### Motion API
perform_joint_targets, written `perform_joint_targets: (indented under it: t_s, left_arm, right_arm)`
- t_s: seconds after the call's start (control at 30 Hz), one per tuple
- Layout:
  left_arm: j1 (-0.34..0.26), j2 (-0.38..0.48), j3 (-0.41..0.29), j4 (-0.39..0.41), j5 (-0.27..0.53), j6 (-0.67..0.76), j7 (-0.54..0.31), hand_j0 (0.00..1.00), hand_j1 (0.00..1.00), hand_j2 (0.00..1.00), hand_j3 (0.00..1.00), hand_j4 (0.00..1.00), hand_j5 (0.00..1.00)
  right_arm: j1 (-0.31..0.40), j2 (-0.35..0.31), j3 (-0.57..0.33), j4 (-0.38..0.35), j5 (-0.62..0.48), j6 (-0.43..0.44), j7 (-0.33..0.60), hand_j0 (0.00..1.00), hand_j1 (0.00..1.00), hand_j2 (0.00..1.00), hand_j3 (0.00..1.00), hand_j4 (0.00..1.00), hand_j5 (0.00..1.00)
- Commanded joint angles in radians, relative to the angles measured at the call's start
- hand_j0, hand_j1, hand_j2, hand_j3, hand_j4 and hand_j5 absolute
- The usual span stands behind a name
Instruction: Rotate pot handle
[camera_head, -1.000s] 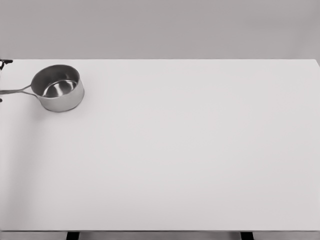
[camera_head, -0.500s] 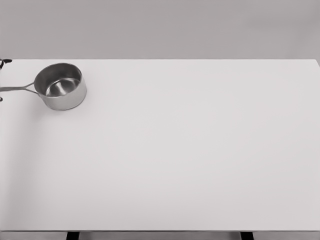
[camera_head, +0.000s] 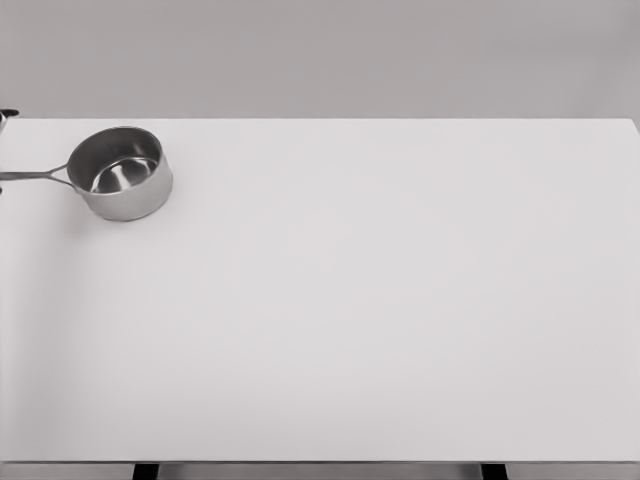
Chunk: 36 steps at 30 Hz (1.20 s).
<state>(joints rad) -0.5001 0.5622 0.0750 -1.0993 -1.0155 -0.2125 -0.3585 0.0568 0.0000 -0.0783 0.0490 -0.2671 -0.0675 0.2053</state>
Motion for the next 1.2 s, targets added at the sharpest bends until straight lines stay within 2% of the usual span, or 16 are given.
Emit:
perform_joint_targets:
  t_s: [0.0,0.53,0.8,0.9,1.07,1.13,1.17]
  left_arm:
    - [0.000,0.001,0.000,0.009,0.002,0.001,0.007,1.00,1.00,1.00,1.00,1.00,1.00]
    - [-0.061,0.002,0.000,0.114,0.002,0.001,0.013,1.00,1.00,1.00,1.00,1.00,1.00]
    - [-0.094,0.004,-0.011,0.150,0.002,0.012,0.015,1.00,1.00,1.00,1.00,1.00,1.00]
    - [-0.094,0.002,-0.011,0.153,0.002,0.016,0.039,1.00,1.00,1.00,1.00,1.00,1.00]
    - [-0.081,0.005,-0.012,0.124,0.015,0.002,0.039,1.00,1.00,1.00,1.00,1.00,1.00]
    - [-0.074,0.002,-0.014,0.075,0.020,0.002,0.041,1.00,1.00,1.00,1.00,1.00,1.00]
    - [-0.048,0.002,-0.012,0.035,0.023,0.002,0.039,1.00,1.00,1.00,1.00,1.00,1.00]
  right_arm:
    - [0.000,0.000,0.000,0.000,0.000,0.000,0.000,1.00,1.00,1.00,1.00,1.00,1.00]
    - [0.000,0.000,0.000,0.000,0.000,0.000,0.000,1.00,1.00,1.00,1.00,1.00,1.00]
    - [0.000,0.000,0.000,0.000,0.000,0.000,0.000,1.00,1.00,1.00,1.00,1.00,1.00]
    - [0.000,0.000,0.000,0.000,0.000,0.000,0.000,1.00,1.00,1.00,1.00,1.00,1.00]
    - [0.000,0.000,0.000,0.000,0.000,-0.002,0.000,1.00,1.00,1.00,1.00,1.00,1.00]
    - [0.000,0.000,0.000,0.000,0.000,0.000,0.000,1.00,1.00,1.00,1.00,1.00,1.00]
    - [0.000,0.000,0.000,0.000,0.000,0.000,0.000,1.00,1.00,1.00,1.00,1.00,1.00]
